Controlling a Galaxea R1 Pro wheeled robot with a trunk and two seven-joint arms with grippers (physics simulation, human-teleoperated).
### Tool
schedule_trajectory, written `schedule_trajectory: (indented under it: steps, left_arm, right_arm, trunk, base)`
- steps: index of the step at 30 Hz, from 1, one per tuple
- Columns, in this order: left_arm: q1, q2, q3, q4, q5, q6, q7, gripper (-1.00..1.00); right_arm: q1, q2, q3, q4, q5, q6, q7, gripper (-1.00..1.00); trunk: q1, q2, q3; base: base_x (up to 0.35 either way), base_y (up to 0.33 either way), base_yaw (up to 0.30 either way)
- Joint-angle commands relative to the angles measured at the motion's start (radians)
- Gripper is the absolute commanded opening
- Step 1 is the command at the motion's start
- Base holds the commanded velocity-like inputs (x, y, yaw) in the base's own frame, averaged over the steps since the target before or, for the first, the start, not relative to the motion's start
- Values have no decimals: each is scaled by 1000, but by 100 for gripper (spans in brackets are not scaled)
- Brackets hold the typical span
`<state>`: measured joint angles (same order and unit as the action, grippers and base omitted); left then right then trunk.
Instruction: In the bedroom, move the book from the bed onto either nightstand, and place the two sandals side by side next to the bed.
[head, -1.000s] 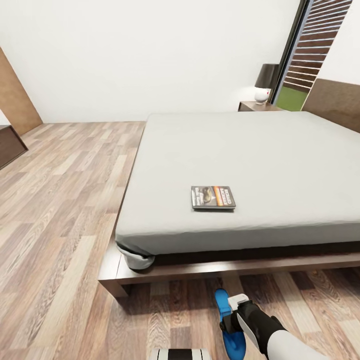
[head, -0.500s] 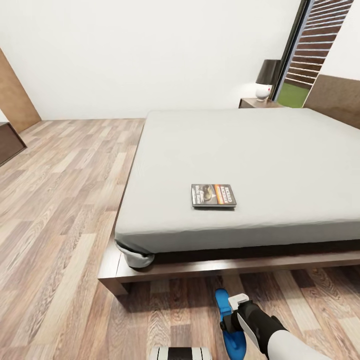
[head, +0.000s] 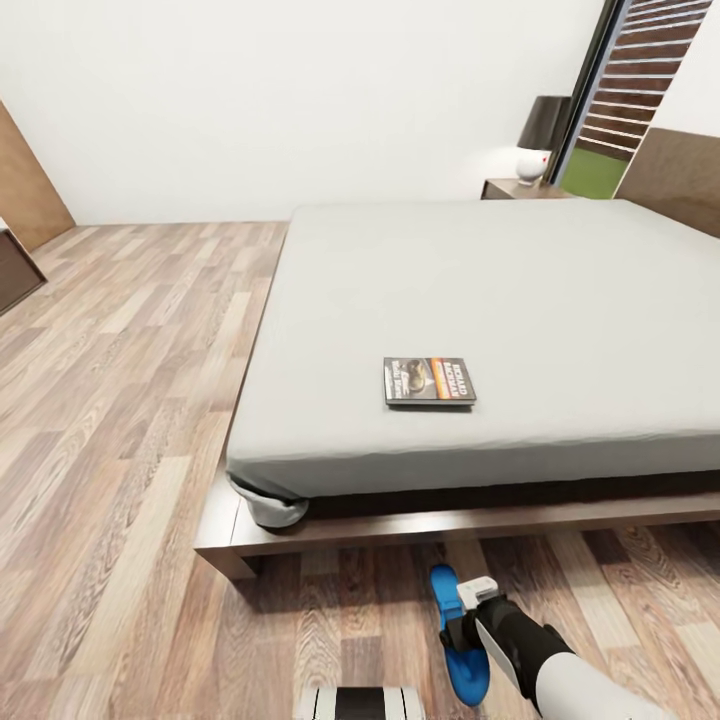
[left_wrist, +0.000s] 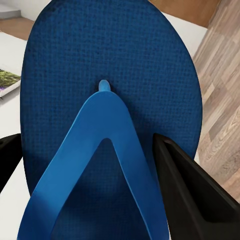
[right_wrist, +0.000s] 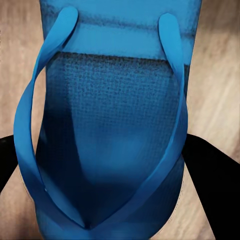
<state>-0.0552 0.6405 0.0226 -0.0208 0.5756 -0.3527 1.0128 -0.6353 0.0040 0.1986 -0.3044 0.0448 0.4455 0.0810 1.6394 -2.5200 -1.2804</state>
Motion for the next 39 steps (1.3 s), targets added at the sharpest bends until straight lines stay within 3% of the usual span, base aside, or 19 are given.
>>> schedule_trajectory:
  steps: [1,8,22,29,39]
  left_arm:
    - [0,0,2,-1,-1,-2,1,-100]
    - [0,0,2,-1,-1,-2,1,-100]
    - [0,-2,2,-1,-1,0,2,-100]
    - [0,-1,2,-1,-1,1,15,-100]
    - [0,-2,2,-1,-1,2,16,-100]
  right_arm:
    - [-1,0,2,-2,4,2,3,-100]
    - [-3,2,3,-2,5,-16,3,-100]
    - [-5,-2,4,-1,6,-40,3,-100]
    - [-11,-23,3,-3,3,-66,5,-100]
    - [-12,-27,3,-1,2,-78,5,-100]
  trunk:
    - [0,-1,-5]
    - [1,-1,-12]
    - [7,-4,-67]
    - [7,-4,-67]
    - [7,-4,-67]
  base:
    - [0,0,0]
    - [0,0,0]
    - [0,0,0]
    - [0,0,0]
    - [79,51,0]
